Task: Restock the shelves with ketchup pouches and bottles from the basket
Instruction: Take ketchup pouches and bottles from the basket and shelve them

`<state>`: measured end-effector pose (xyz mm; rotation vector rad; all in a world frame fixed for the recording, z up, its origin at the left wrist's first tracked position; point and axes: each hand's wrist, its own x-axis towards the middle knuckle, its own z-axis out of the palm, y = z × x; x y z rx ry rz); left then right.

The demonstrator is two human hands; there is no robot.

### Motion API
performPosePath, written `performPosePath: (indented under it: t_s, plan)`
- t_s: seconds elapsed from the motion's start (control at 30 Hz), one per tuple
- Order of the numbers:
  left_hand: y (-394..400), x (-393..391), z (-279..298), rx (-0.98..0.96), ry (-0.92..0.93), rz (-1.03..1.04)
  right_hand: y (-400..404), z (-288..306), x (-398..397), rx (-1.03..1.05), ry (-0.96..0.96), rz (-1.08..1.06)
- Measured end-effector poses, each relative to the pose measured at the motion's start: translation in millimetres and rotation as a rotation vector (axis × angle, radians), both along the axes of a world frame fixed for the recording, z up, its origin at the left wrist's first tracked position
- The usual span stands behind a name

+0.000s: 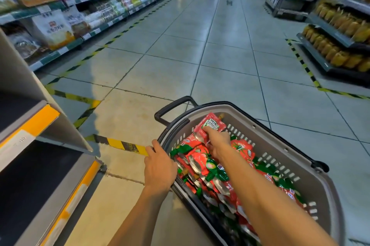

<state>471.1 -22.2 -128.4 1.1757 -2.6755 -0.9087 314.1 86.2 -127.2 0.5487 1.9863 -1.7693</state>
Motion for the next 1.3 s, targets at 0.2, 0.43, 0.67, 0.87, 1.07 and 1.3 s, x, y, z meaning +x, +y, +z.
performPosePath:
  t_s: [0.2, 0.43, 0.67, 0.87, 1.07, 1.3]
  plan:
    - [2, 5, 3, 0.02, 0.0, -0.023, 26, 17, 37, 0.085, 0.133, 0.025]
    - [-10, 40, 29, 0.142, 0.047, -0.063, 34, 62, 103, -0.083, 0.201, 0.258]
    - [-33, 162, 105, -0.046, 0.232, 0.068, 7, 139, 191, -0.279, 0.312, 0.498]
    - [-57, 328, 199, -0.242, 0.298, 0.313, -42, 212, 307, -0.489, 0.353, 0.839]
    - [-54, 496, 279, -0.472, 0.306, 0.634, -99, 270, 441, -0.667, 0.41, 1.2]
    - [-31, 667, 311, -0.698, 0.254, 0.97, -139, 314, 581, -0.75, 0.55, 1.618]
